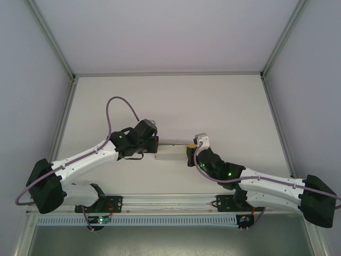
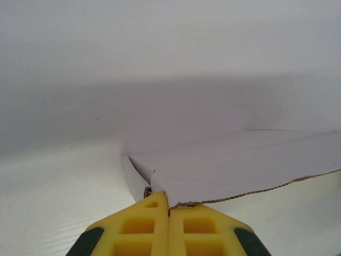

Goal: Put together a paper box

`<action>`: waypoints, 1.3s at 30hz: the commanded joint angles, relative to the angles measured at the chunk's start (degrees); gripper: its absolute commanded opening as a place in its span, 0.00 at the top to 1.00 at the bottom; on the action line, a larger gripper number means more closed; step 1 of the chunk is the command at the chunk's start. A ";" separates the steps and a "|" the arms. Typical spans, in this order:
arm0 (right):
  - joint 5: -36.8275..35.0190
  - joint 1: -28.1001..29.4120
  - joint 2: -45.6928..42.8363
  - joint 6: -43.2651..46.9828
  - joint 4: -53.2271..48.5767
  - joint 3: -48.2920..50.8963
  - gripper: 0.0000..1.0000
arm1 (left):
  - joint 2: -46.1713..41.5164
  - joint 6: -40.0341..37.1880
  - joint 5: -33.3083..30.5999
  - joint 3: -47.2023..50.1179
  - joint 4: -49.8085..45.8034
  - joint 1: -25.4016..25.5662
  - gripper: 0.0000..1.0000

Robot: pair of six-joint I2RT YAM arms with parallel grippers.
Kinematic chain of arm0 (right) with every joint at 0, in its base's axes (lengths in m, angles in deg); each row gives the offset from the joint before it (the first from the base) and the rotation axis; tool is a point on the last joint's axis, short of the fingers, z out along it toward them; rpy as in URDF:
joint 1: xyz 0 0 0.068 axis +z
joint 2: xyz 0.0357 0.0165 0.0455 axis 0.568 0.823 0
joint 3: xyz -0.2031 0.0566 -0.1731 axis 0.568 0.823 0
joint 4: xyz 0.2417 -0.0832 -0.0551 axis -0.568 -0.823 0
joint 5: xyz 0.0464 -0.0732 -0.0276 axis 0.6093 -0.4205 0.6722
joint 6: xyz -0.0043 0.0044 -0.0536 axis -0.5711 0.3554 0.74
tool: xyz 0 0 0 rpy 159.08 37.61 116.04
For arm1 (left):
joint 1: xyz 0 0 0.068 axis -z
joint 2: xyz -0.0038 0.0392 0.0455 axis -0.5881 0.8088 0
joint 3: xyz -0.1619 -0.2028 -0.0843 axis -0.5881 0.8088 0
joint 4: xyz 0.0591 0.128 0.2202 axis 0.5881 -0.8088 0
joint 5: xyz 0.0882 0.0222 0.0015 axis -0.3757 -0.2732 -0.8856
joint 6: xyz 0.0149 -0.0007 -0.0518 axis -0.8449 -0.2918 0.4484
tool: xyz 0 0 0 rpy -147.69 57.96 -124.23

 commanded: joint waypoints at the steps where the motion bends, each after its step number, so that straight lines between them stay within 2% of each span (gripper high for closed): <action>1: 2.09 0.95 0.33 -0.30 -7.88 2.48 1.00 | 2.25 -4.07 4.56 4.77 2.89 0.96 1.00; 6: 3.58 0.99 -1.69 2.03 -3.67 5.91 1.00 | 1.29 -5.61 2.13 9.65 7.16 2.45 1.00; 11: 5.35 1.09 -4.54 3.98 -0.77 8.69 1.00 | -1.05 -7.92 -1.24 14.93 10.95 6.44 1.00; 16: 7.83 1.10 -8.43 6.90 2.44 12.47 1.00 | -2.70 -8.81 -4.81 22.01 18.55 10.51 1.00; 23: 9.67 1.17 -11.81 10.07 3.11 16.52 1.00 | -3.54 -10.04 -6.65 30.04 29.60 12.73 1.00; 31: 9.64 1.17 -15.21 8.80 1.29 17.39 1.00 | -3.69 -8.57 -9.97 31.08 30.77 14.49 1.00; 32: 9.90 1.12 -16.00 8.19 0.68 17.16 0.98 | -3.99 -8.21 -10.91 30.85 29.88 14.65 1.00; 35: 10.41 1.13 -18.87 5.72 -1.97 16.21 0.80 | -4.17 -7.31 -12.25 30.12 28.87 15.11 1.00; 37: 10.38 1.11 -21.08 4.08 -3.96 14.97 0.77 | -3.33 -6.71 -13.54 29.04 27.86 15.31 1.00; 39: 10.40 1.12 -23.16 2.34 -6.88 13.31 0.69 | -2.23 -6.39 -14.90 27.64 26.32 15.84 1.00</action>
